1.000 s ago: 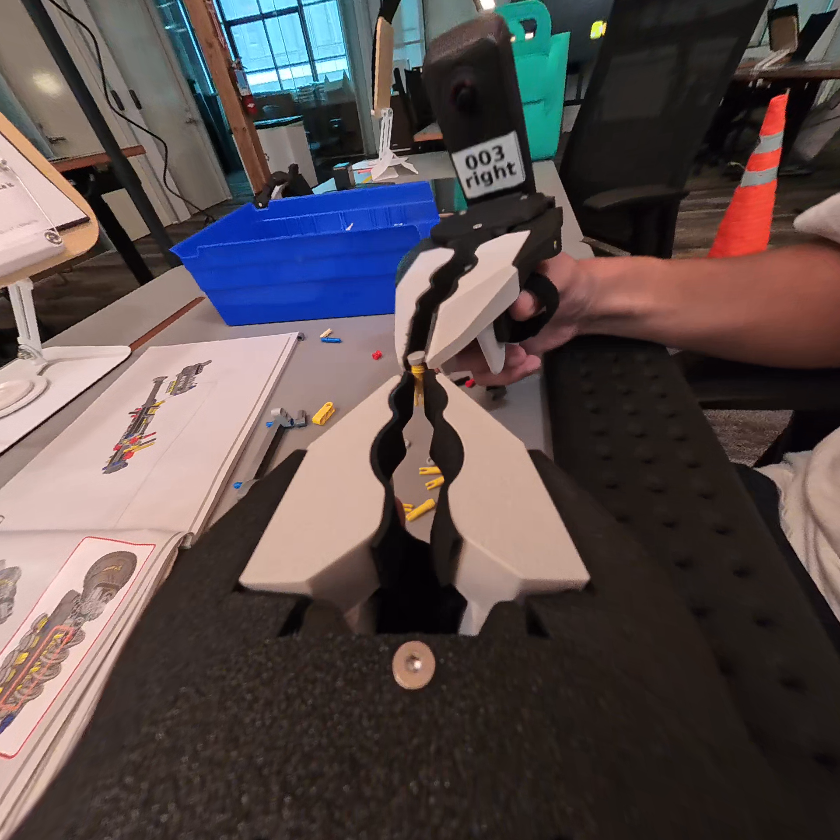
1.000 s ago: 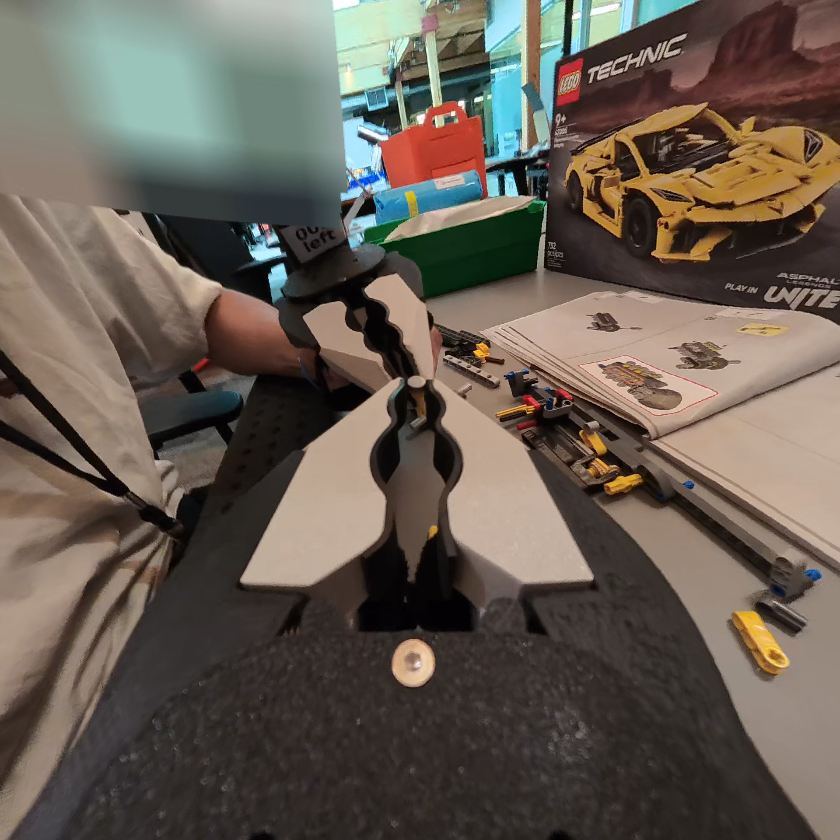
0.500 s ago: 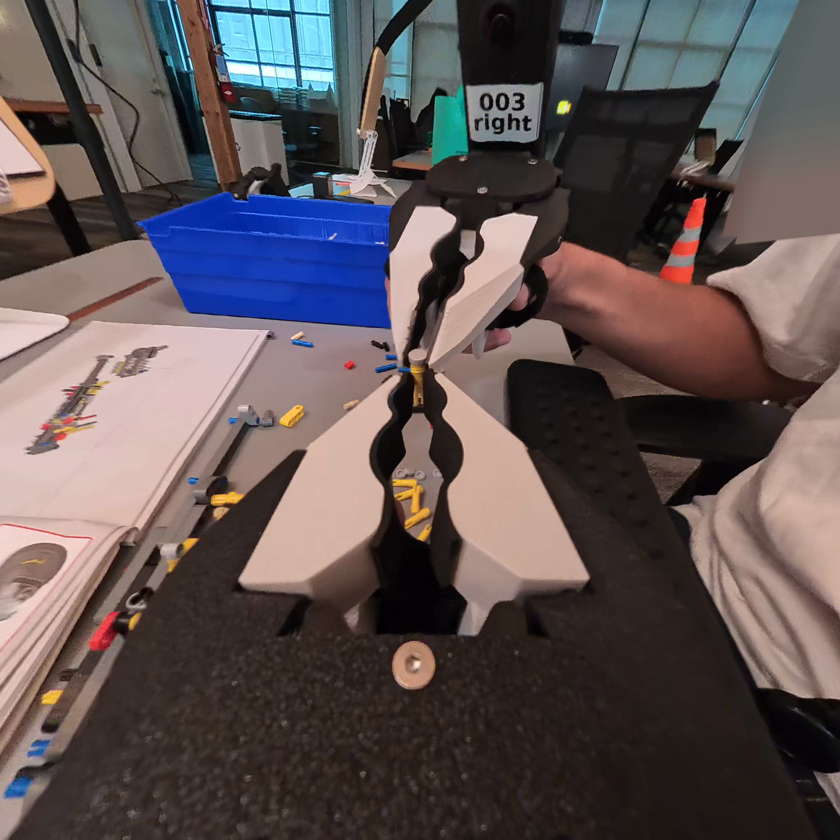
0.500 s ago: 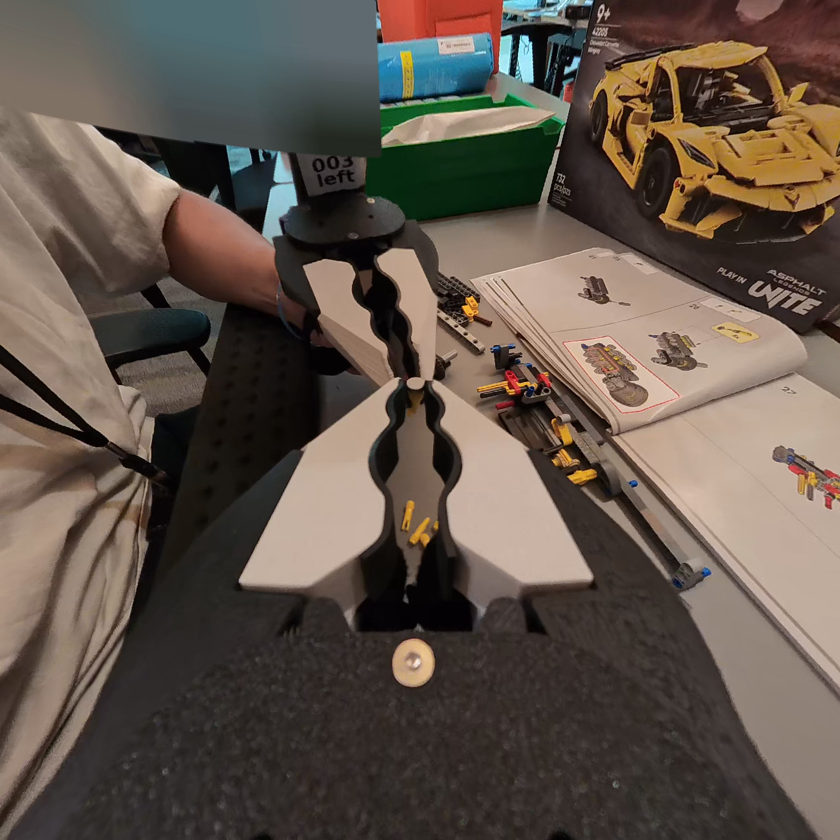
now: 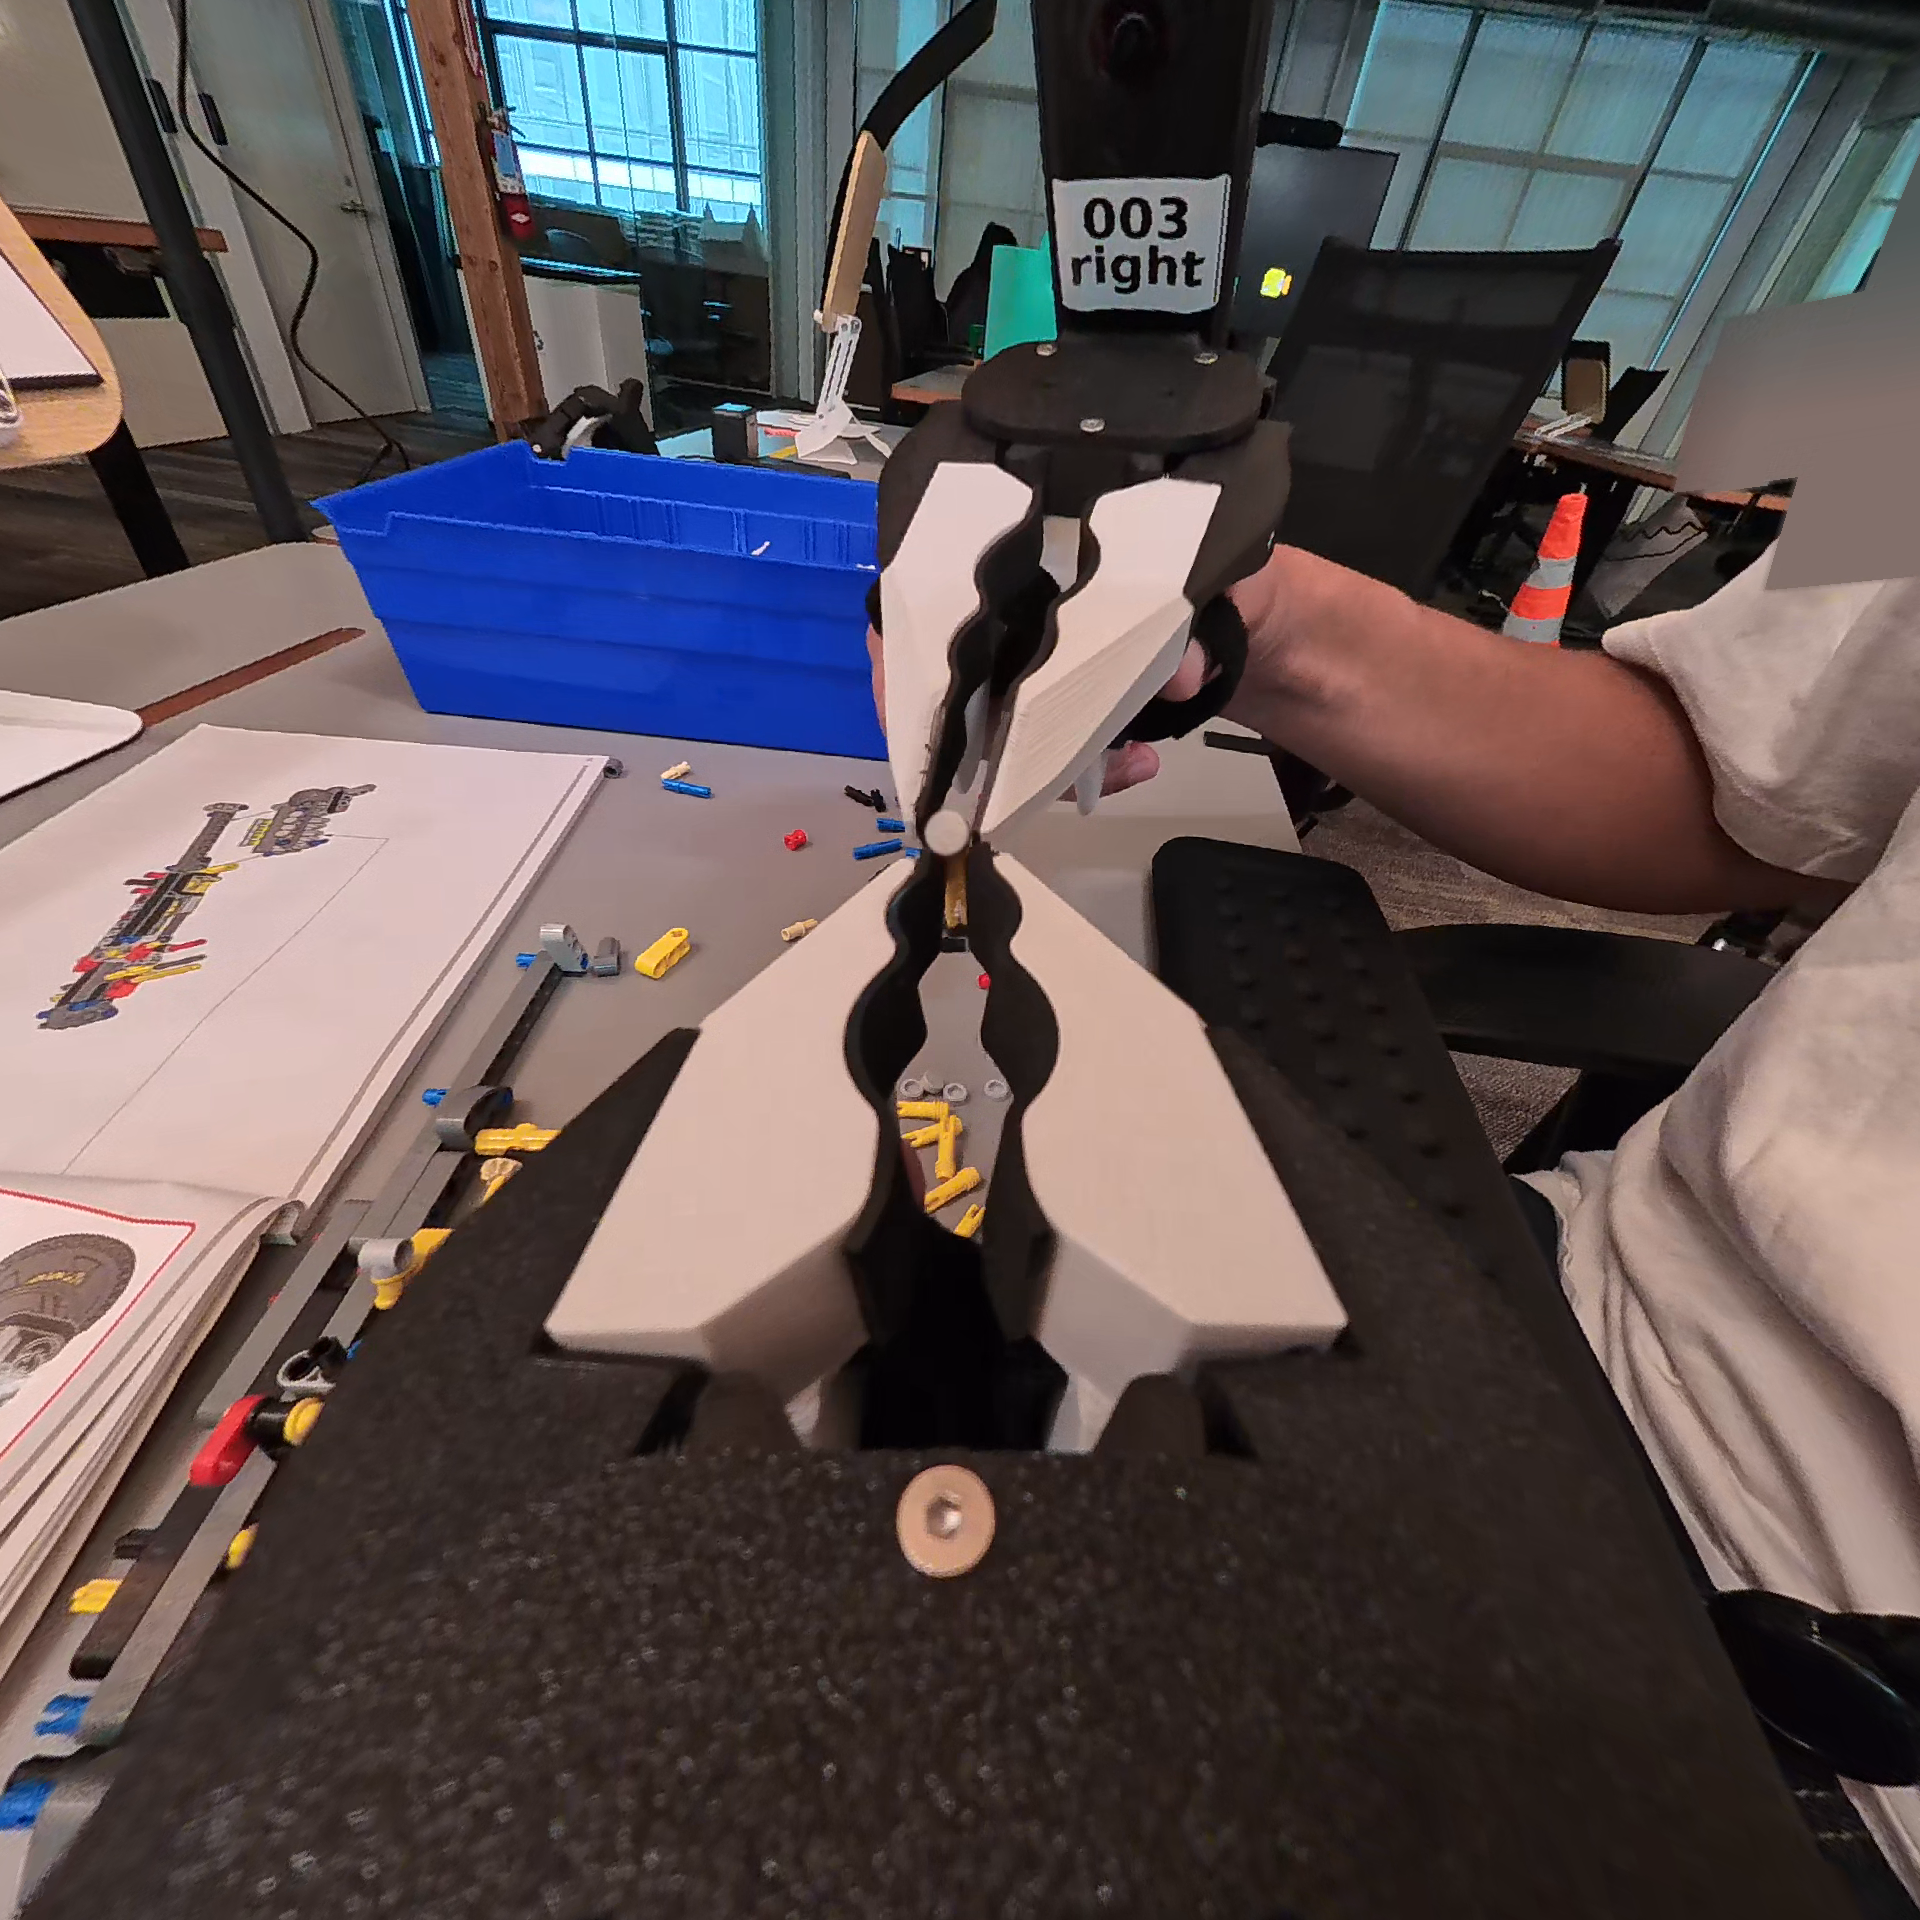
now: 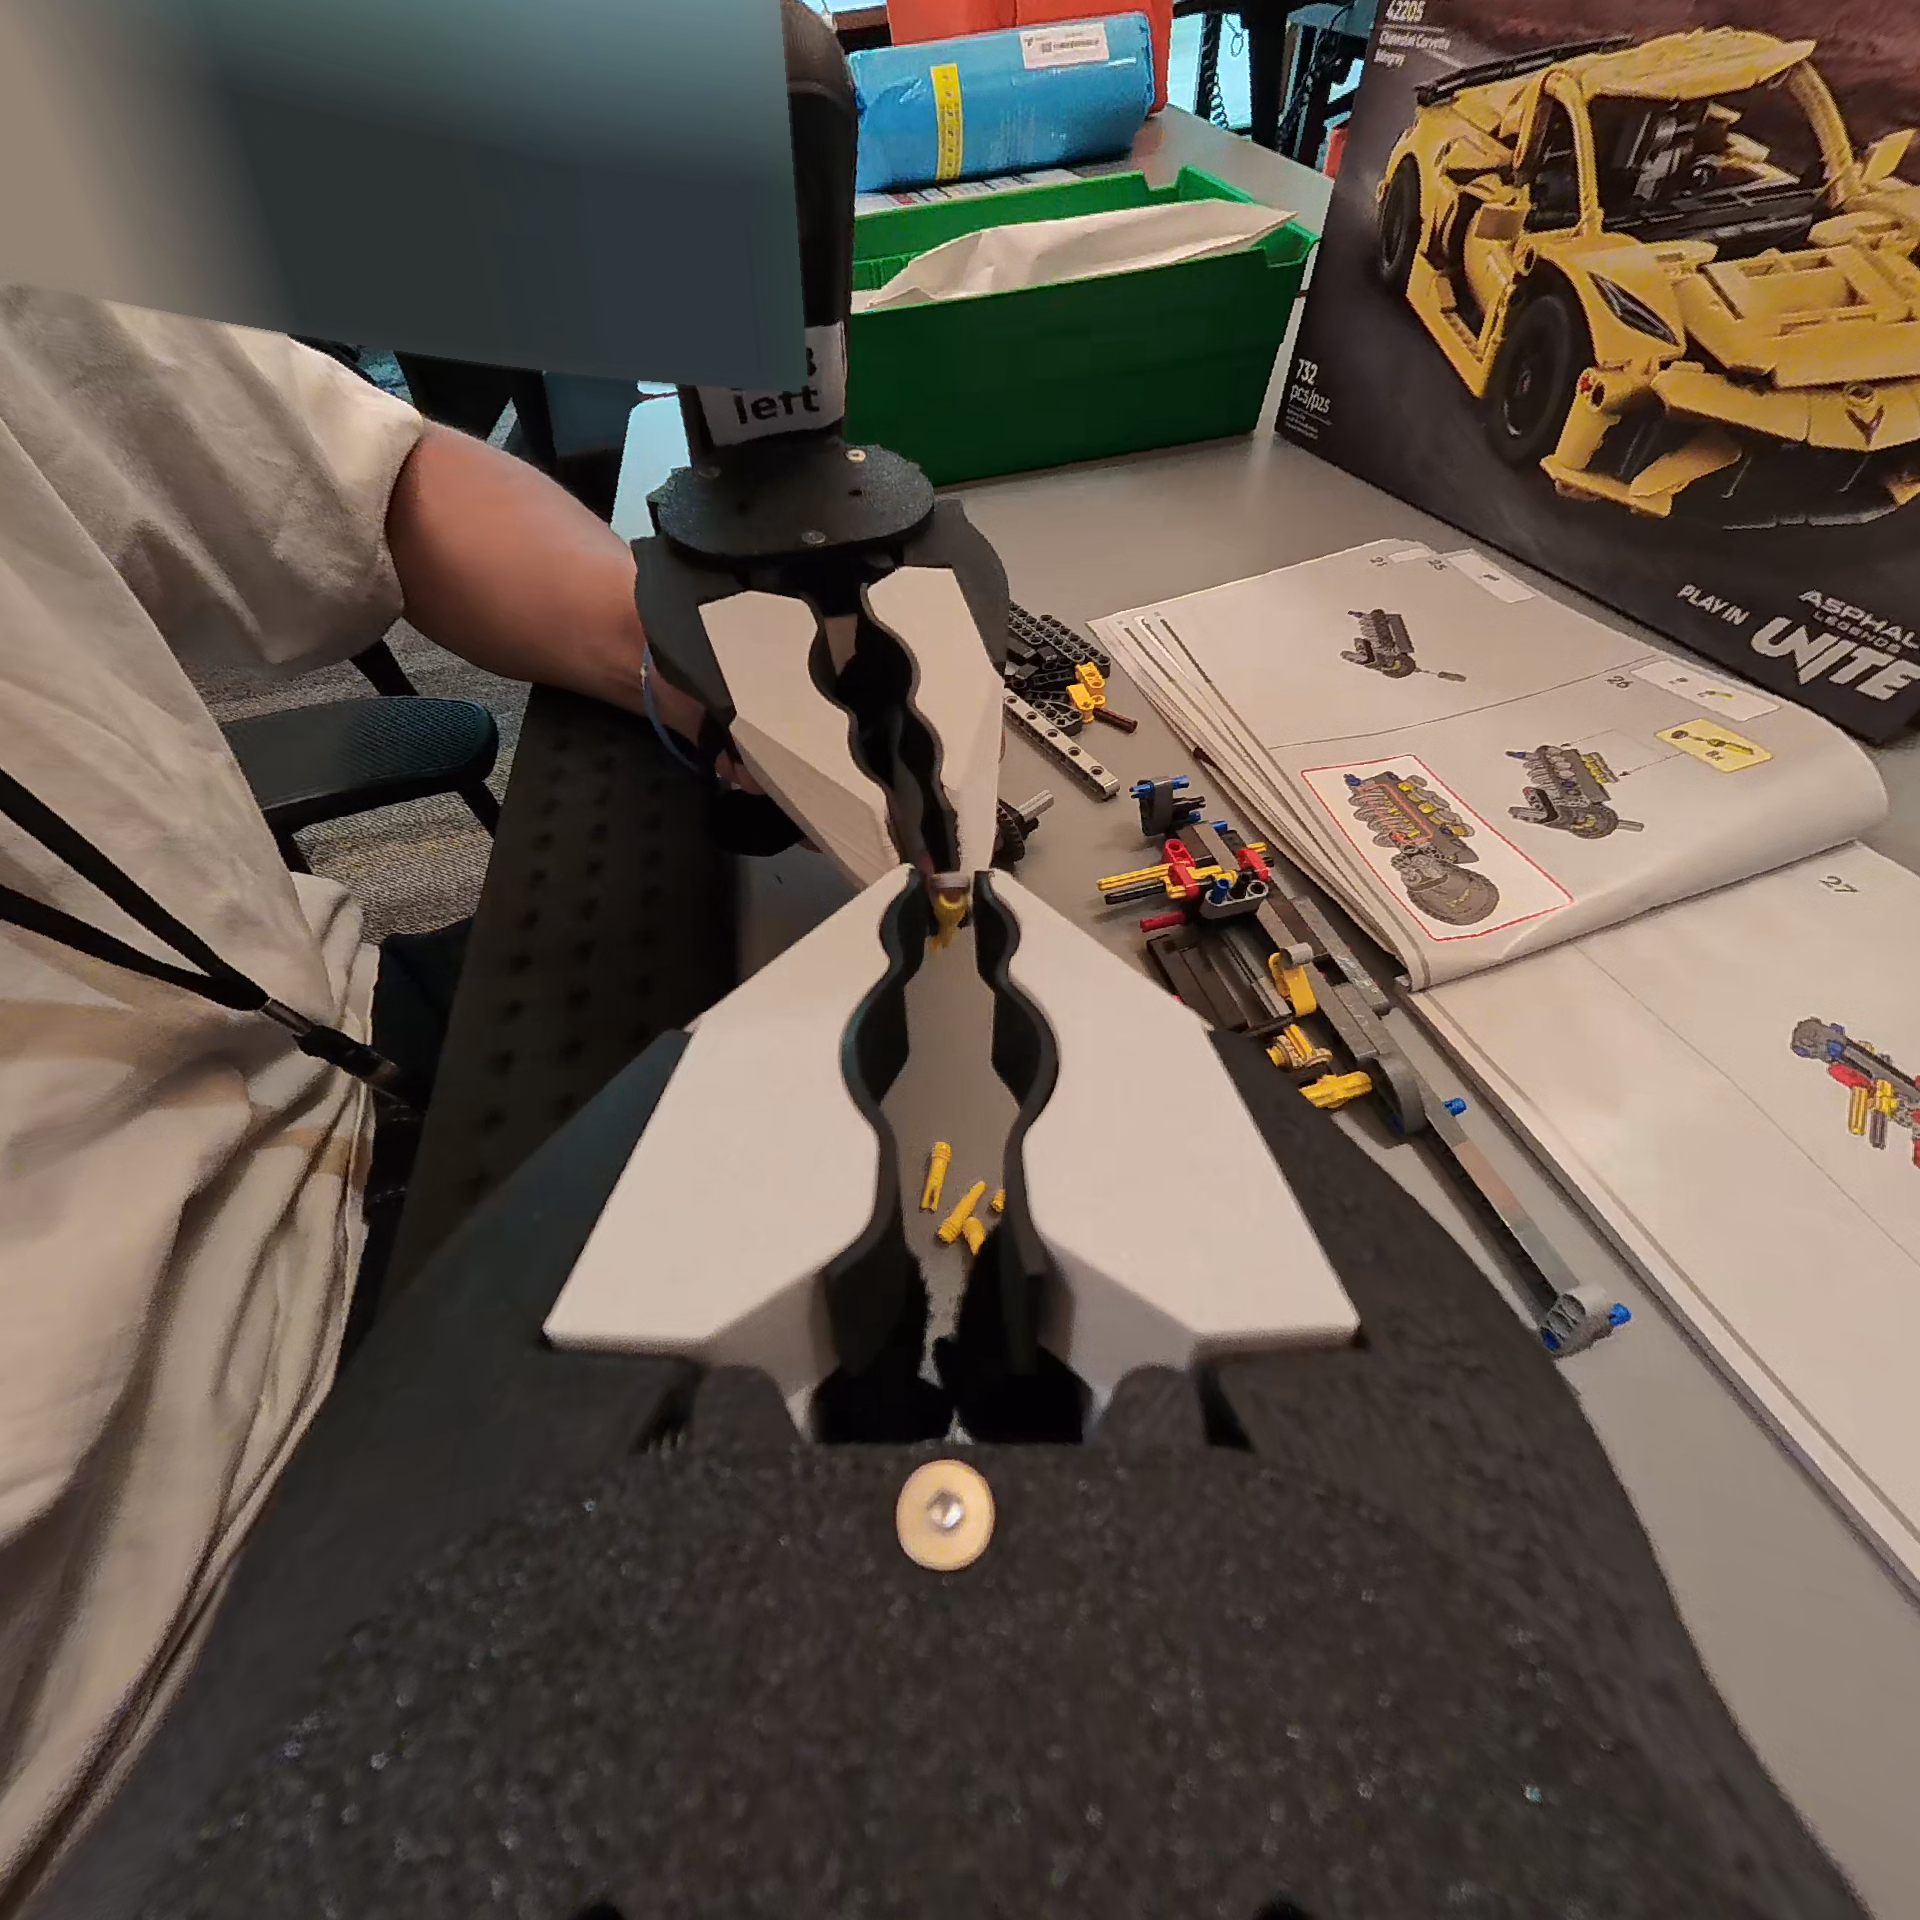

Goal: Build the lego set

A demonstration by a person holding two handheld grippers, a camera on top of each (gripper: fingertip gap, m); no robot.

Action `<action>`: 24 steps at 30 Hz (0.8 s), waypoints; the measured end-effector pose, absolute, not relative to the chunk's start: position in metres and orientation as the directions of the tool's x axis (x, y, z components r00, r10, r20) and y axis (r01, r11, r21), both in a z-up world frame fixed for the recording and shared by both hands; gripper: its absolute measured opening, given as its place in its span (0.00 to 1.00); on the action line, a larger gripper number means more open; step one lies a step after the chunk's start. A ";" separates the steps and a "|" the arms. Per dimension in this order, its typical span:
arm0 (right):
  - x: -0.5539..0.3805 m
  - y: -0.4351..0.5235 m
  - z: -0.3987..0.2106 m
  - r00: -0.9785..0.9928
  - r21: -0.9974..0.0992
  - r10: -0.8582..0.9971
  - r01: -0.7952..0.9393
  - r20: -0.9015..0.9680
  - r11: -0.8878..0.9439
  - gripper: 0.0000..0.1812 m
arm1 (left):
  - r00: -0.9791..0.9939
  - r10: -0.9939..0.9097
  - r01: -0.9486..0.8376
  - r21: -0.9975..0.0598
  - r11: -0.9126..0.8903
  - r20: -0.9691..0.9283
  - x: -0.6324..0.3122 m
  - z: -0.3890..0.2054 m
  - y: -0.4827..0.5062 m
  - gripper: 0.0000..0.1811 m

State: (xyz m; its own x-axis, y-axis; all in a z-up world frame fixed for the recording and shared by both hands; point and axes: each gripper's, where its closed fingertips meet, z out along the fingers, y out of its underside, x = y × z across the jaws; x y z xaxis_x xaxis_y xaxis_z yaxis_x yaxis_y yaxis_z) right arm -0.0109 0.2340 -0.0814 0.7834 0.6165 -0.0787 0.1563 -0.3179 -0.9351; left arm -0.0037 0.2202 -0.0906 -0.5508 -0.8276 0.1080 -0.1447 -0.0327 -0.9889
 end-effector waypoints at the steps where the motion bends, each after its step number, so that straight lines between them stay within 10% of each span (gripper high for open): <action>1: -0.011 0.234 -0.081 0.784 -0.935 0.615 0.155 -0.080 -0.319 0.05 | -0.551 -0.828 -0.143 -0.989 -0.033 0.107 -0.004 -0.090 0.220 0.02; 18: -0.008 0.233 -0.077 0.786 -0.934 0.614 0.166 -0.067 -0.315 0.06 | -0.526 -0.851 -0.126 -0.989 0.081 -0.003 -0.002 -0.098 0.220 0.02; 24: -0.005 0.225 -0.089 0.725 -0.801 0.687 0.442 0.054 -0.404 0.07 | -0.527 -0.848 -0.129 -0.983 0.131 -0.044 -0.002 -0.103 0.217 0.02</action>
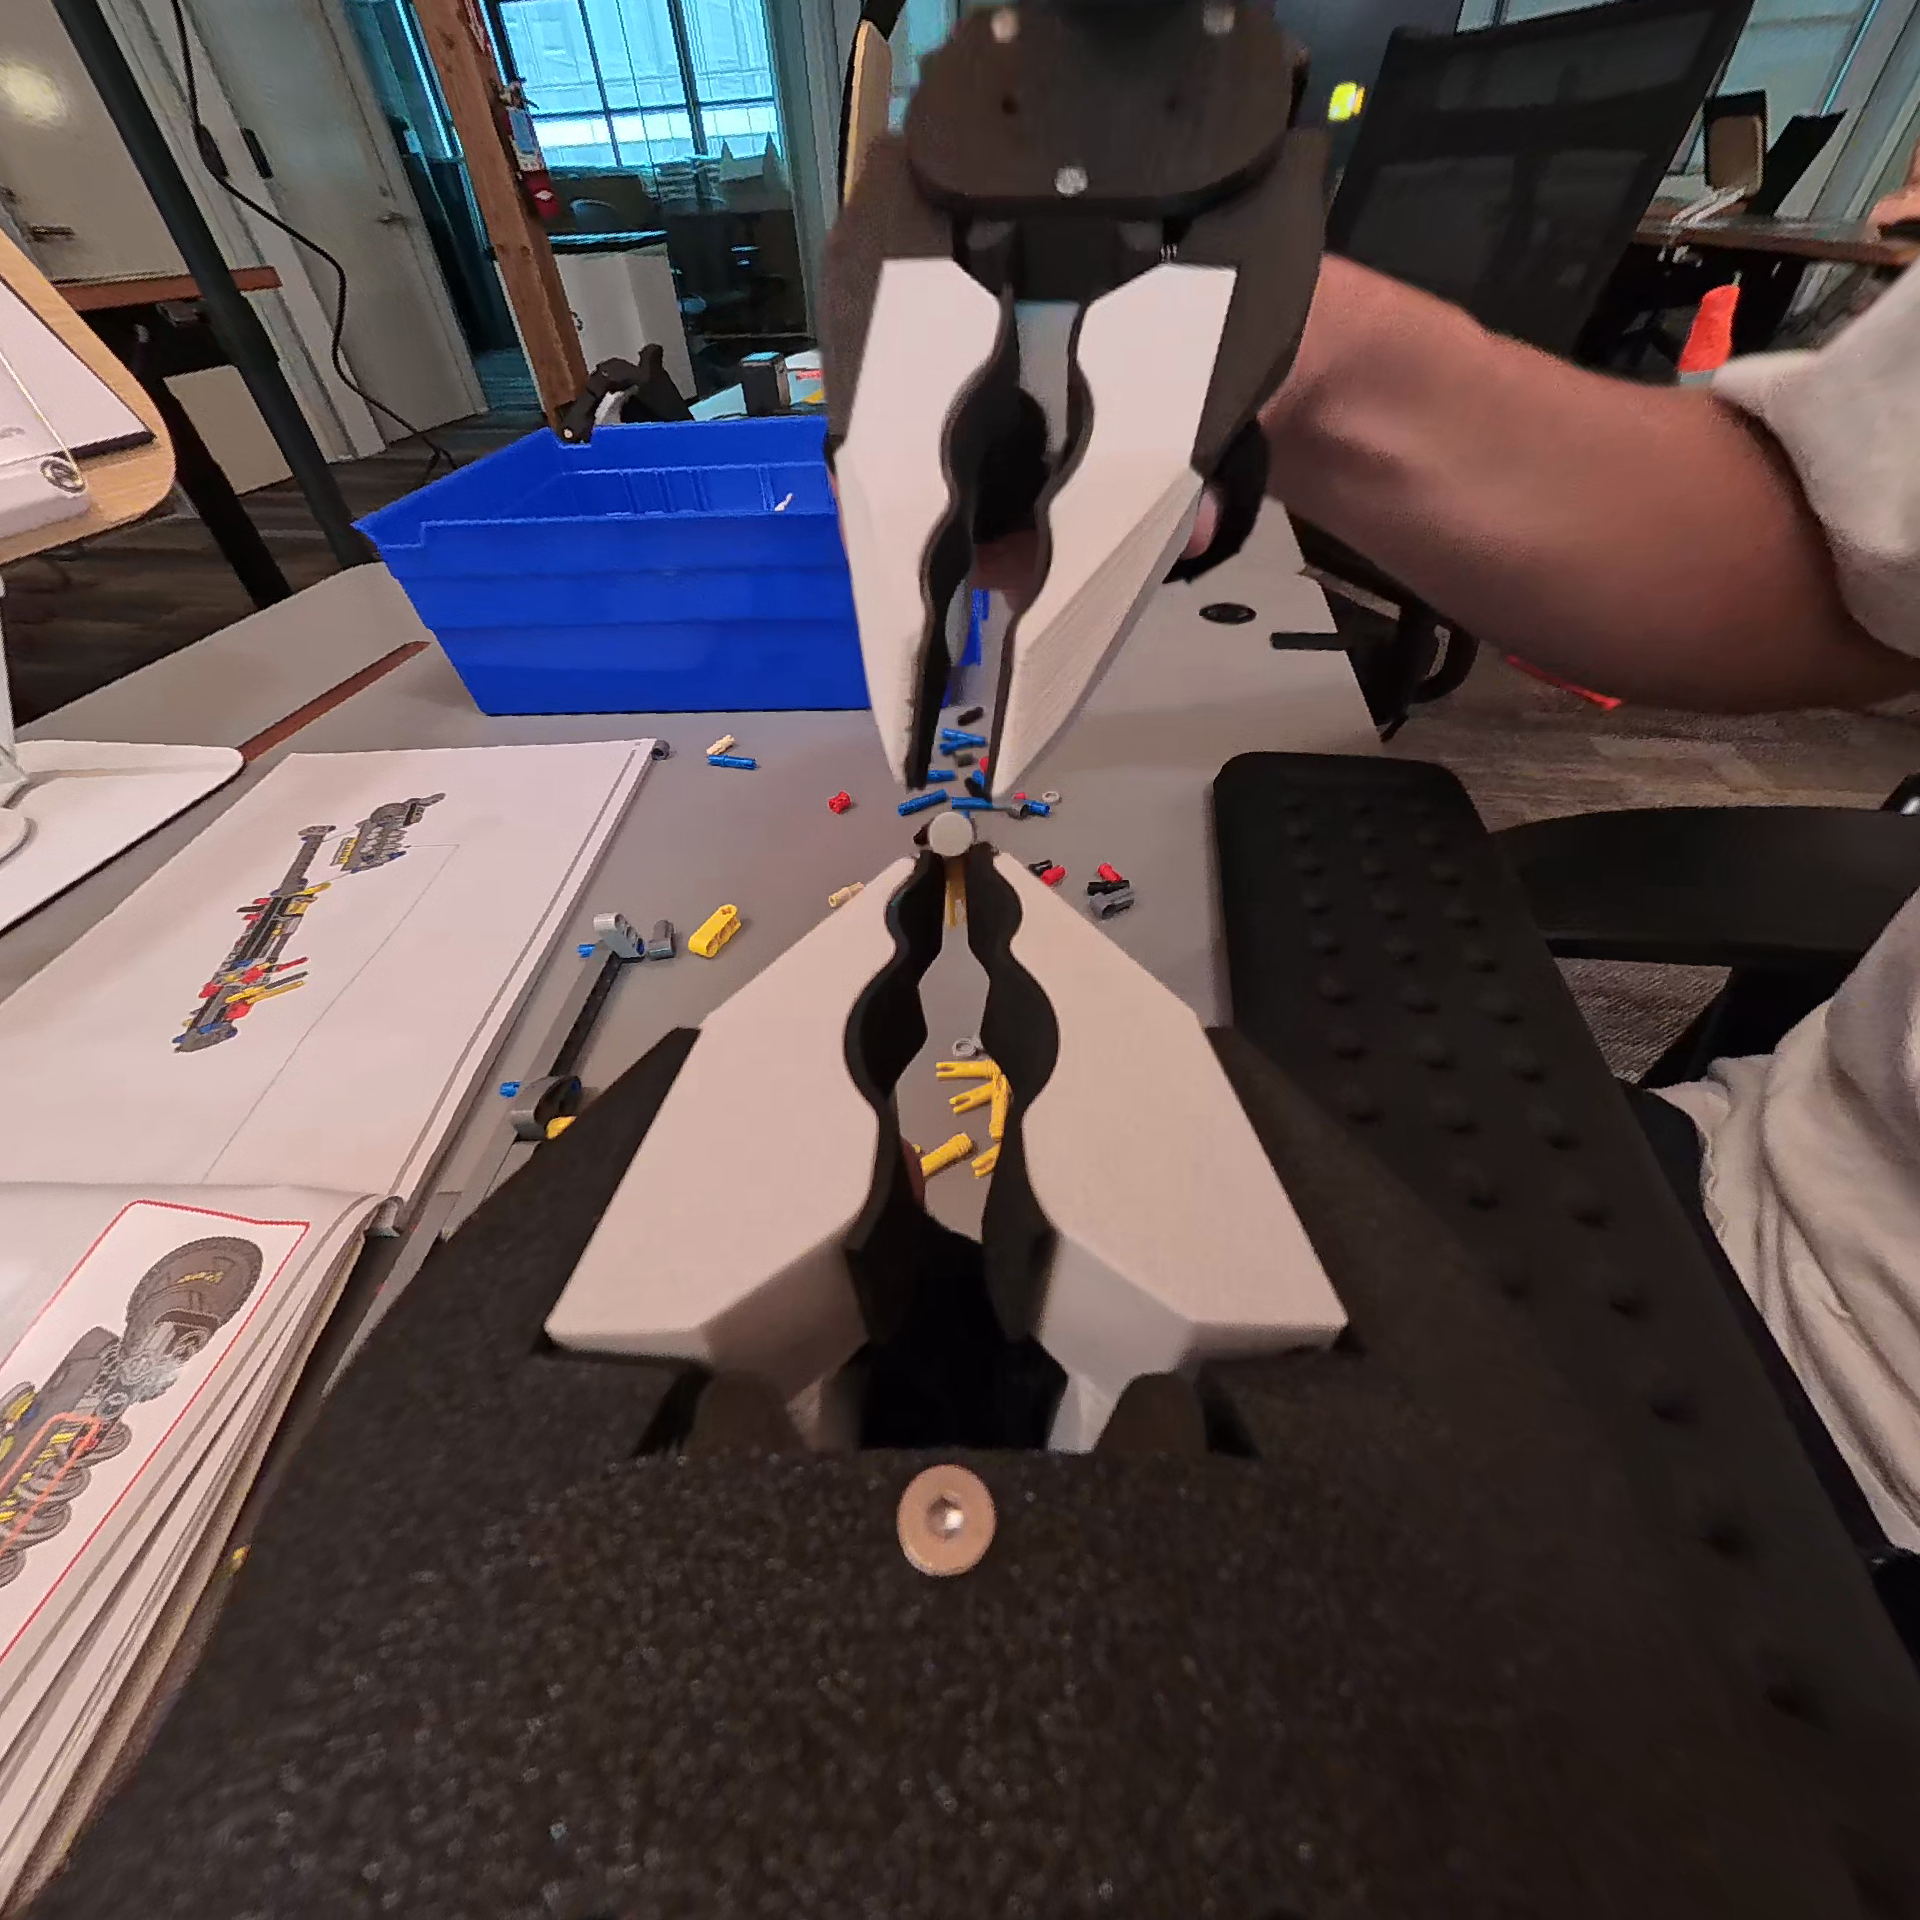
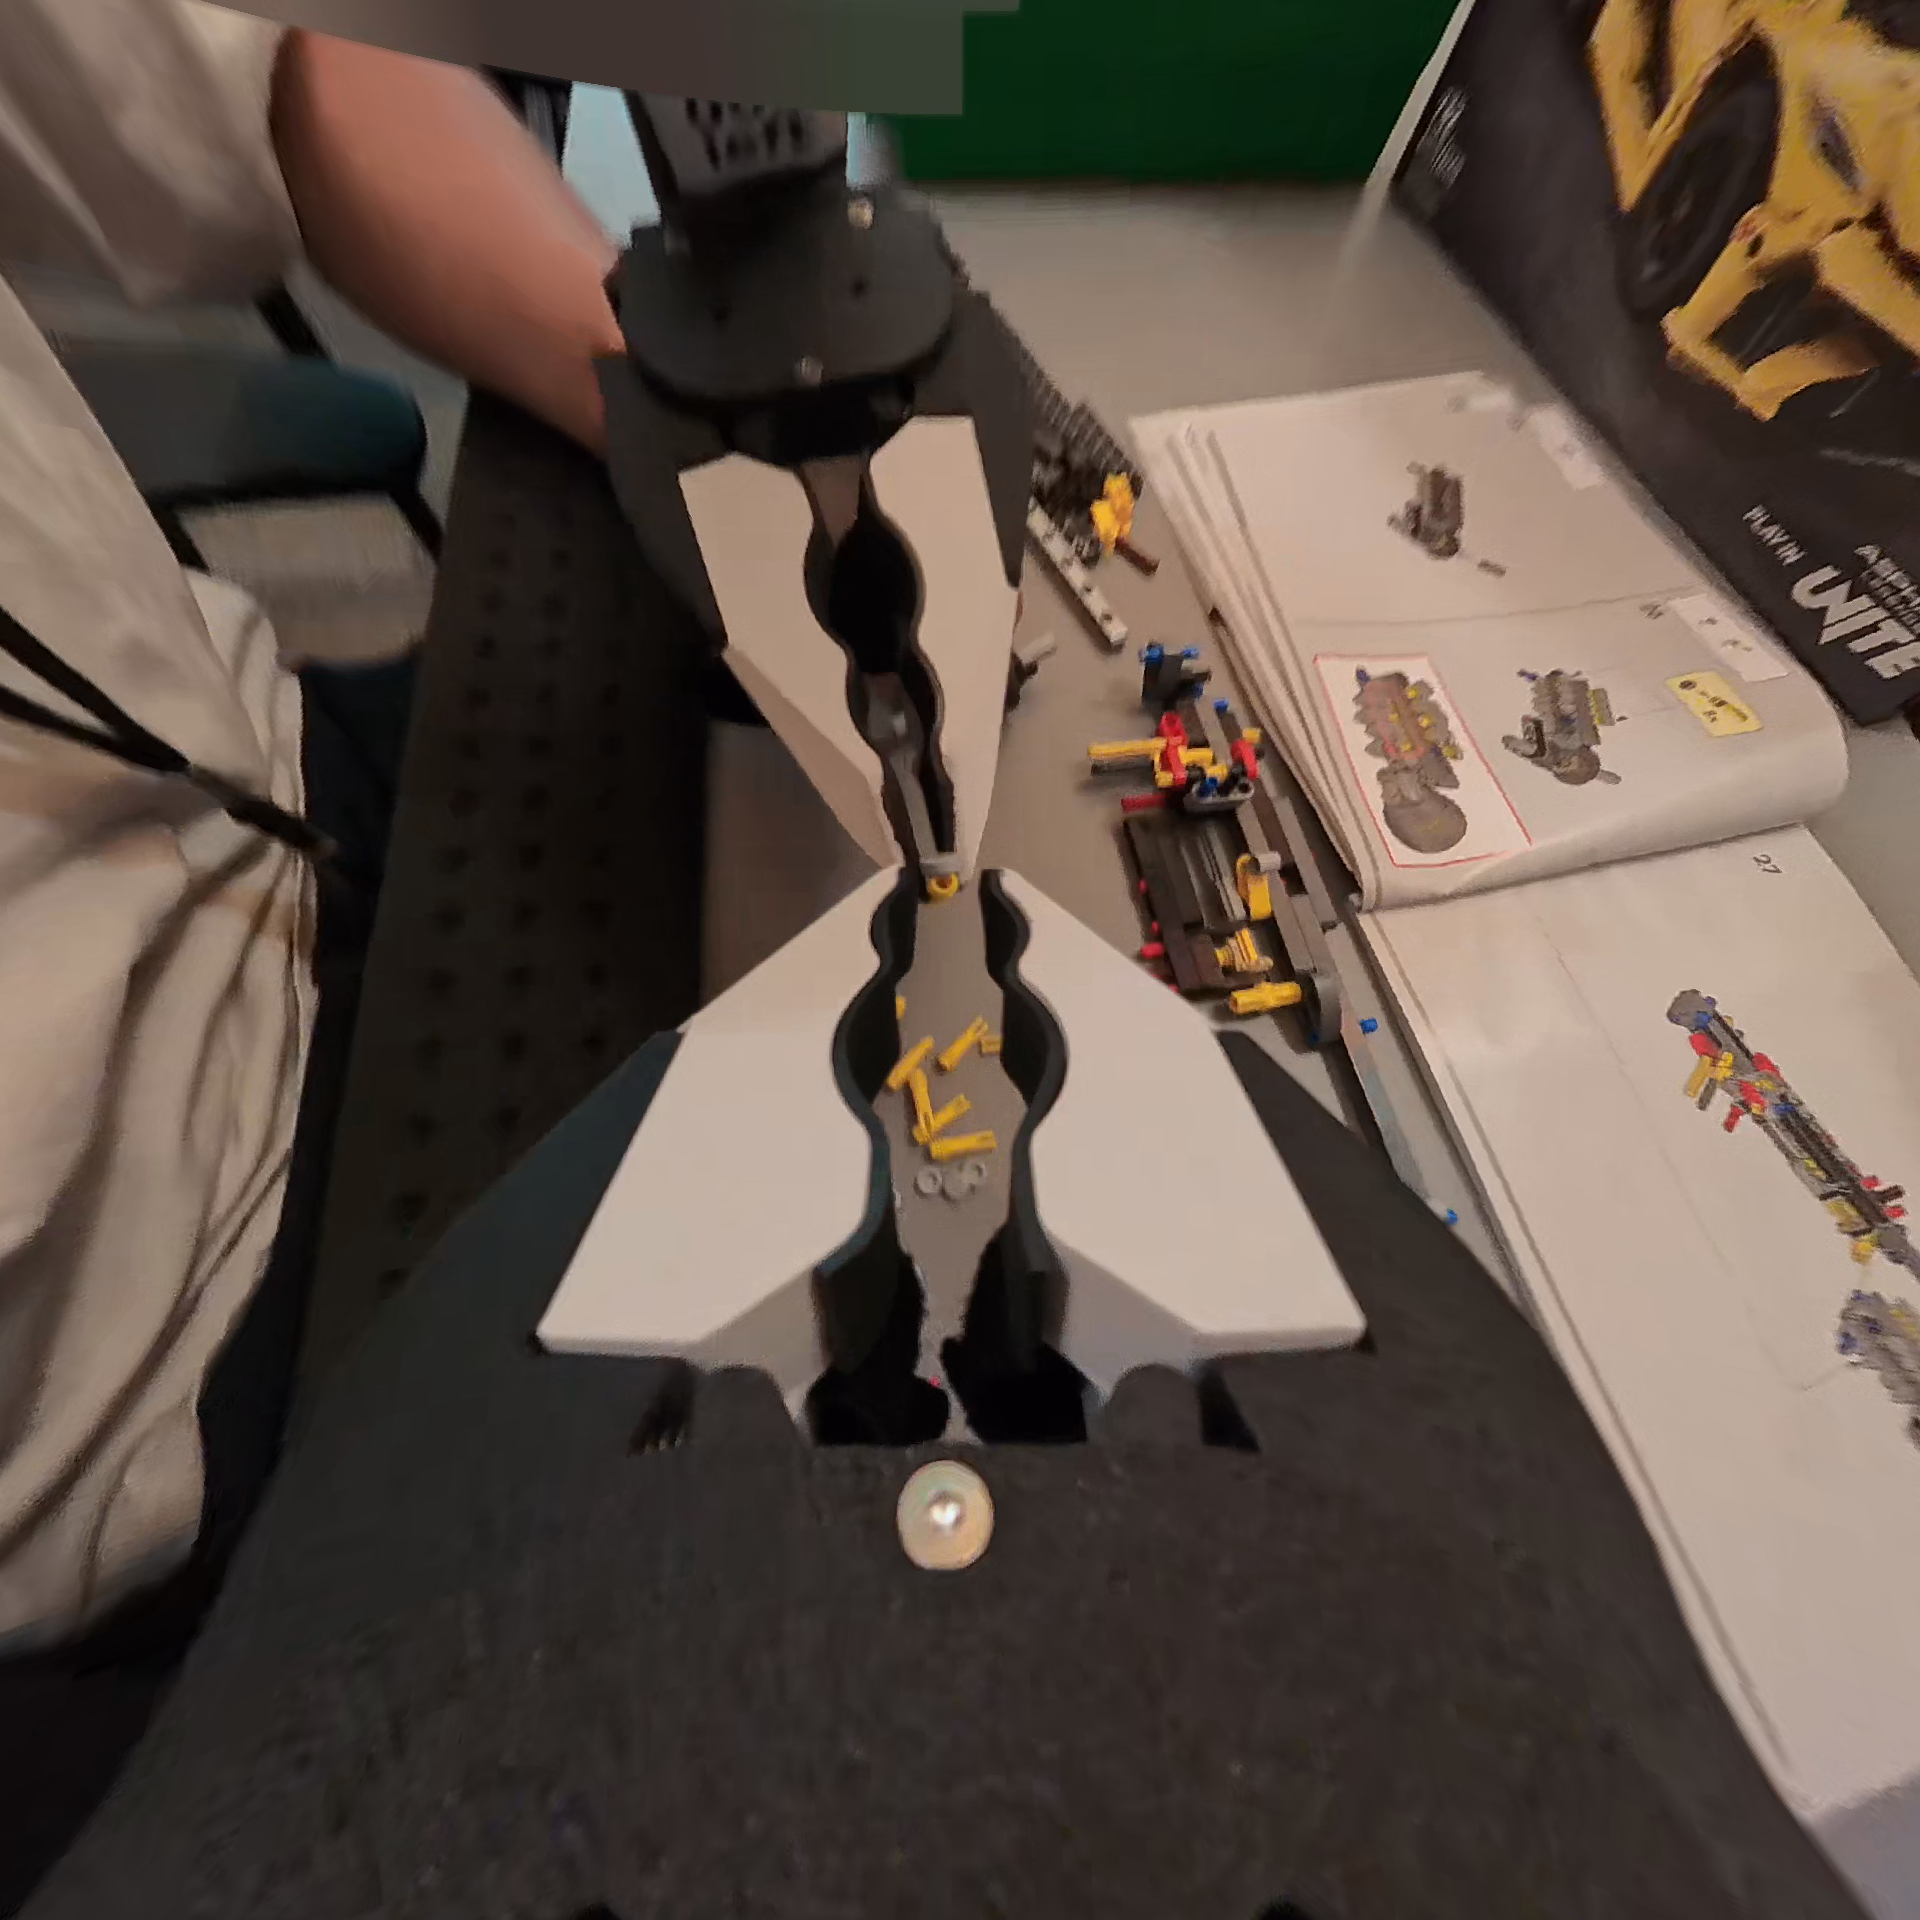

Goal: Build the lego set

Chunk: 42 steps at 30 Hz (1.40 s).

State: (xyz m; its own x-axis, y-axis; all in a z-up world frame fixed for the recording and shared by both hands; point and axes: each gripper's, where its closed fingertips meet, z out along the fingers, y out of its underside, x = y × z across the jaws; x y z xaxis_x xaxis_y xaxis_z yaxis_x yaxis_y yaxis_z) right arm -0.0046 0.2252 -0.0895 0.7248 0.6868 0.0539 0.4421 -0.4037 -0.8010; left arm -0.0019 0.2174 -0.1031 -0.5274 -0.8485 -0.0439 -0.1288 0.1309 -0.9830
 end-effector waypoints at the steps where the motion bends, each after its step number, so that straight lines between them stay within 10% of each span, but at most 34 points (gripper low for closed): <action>1: -0.005 0.224 -0.091 0.705 -0.774 0.707 0.479 0.058 -0.415 0.07 | -0.528 -0.847 -0.129 -0.981 0.143 -0.054 -0.002 -0.104 0.217 0.02; 28: -0.009 0.221 -0.102 0.566 -0.578 0.823 0.690 0.054 -0.436 0.06 | -0.530 -0.838 -0.133 -0.963 0.236 -0.132 -0.001 -0.115 0.213 0.02; 42: -0.004 0.222 -0.105 0.537 -0.303 0.840 0.790 -0.078 -0.533 0.08 | -0.493 -0.836 -0.107 -0.936 0.335 -0.243 0.000 -0.118 0.214 0.02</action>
